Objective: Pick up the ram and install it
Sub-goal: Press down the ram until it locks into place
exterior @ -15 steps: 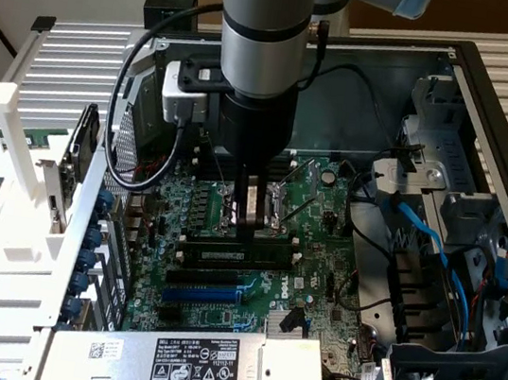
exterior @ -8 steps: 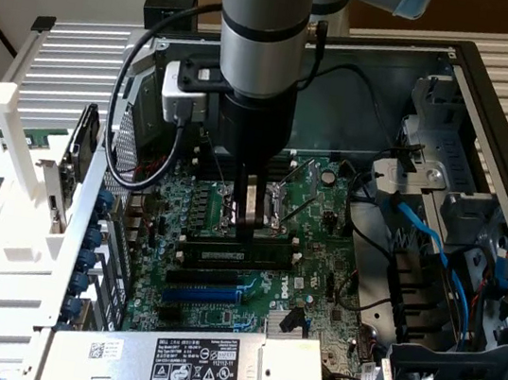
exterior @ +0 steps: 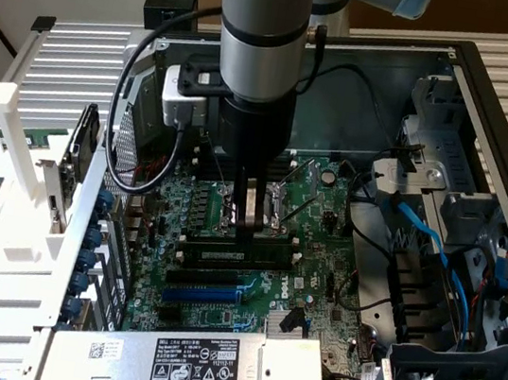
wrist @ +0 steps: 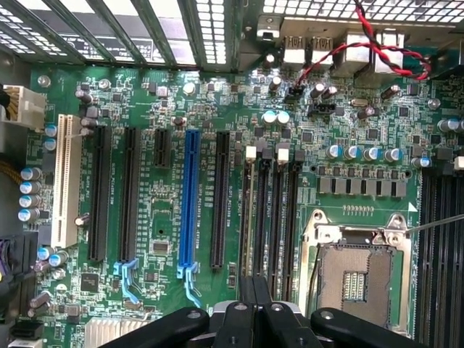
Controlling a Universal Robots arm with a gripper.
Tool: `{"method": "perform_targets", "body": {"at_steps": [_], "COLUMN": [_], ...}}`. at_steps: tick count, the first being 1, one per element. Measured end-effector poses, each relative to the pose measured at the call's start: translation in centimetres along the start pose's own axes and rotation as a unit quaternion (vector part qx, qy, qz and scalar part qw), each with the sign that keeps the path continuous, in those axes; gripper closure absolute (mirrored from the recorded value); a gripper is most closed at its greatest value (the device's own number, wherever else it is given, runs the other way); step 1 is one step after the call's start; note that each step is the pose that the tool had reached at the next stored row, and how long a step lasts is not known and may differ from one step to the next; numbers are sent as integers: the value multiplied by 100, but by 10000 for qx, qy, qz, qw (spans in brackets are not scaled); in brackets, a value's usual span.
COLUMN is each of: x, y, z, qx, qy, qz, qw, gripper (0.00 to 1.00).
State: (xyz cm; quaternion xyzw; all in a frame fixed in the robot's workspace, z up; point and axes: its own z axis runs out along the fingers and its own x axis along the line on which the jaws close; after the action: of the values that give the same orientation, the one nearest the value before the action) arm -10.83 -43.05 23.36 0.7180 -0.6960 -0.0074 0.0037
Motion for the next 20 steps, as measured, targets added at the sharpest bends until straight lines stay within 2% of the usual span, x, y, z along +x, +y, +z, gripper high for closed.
{"method": "perform_targets", "body": {"at_steps": [8, 20], "x": [14, 18], "y": [1, 0], "z": [22, 52], "qx": [-14, -16], "qy": [-1, 0], "qz": [1, 0], "qw": [10000, 10000], "gripper": [90, 90]}}
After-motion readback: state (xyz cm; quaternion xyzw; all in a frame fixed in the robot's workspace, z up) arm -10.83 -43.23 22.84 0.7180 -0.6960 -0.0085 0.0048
